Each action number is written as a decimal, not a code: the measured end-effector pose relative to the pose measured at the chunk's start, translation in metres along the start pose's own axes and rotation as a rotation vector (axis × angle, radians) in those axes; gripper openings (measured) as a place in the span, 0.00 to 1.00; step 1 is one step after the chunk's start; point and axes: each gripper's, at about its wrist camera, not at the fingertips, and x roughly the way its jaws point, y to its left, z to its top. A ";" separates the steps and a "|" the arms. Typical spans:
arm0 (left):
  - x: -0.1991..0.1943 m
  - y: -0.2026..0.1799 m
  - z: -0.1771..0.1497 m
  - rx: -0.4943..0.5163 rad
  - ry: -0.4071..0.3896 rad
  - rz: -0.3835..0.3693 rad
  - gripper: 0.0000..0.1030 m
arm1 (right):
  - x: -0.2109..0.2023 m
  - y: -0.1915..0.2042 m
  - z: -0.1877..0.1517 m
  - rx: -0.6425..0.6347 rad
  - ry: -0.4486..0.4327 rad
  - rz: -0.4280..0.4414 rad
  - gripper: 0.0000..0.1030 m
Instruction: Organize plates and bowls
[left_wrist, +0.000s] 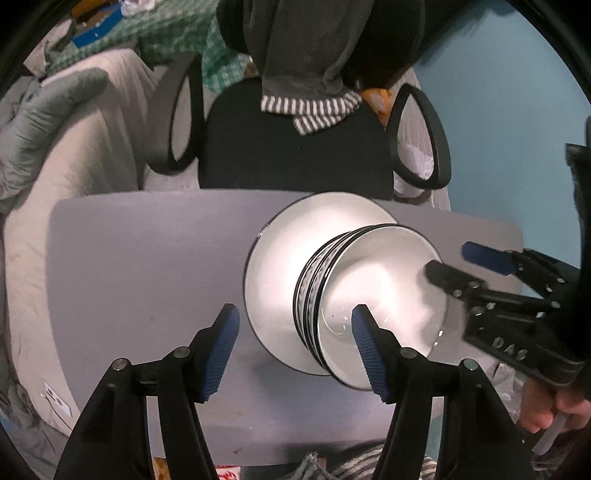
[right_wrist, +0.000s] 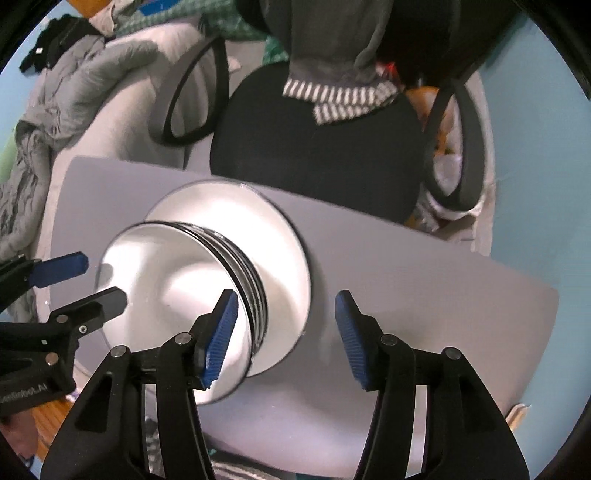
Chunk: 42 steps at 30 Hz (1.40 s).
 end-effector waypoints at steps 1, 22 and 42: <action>-0.010 -0.001 -0.003 0.001 -0.031 -0.007 0.63 | -0.010 -0.001 -0.002 -0.001 -0.030 -0.010 0.54; -0.135 -0.020 -0.074 -0.008 -0.334 -0.046 0.78 | -0.183 0.002 -0.079 -0.019 -0.461 -0.131 0.62; -0.189 -0.063 -0.110 0.047 -0.458 -0.008 0.78 | -0.236 -0.001 -0.110 0.057 -0.593 -0.086 0.63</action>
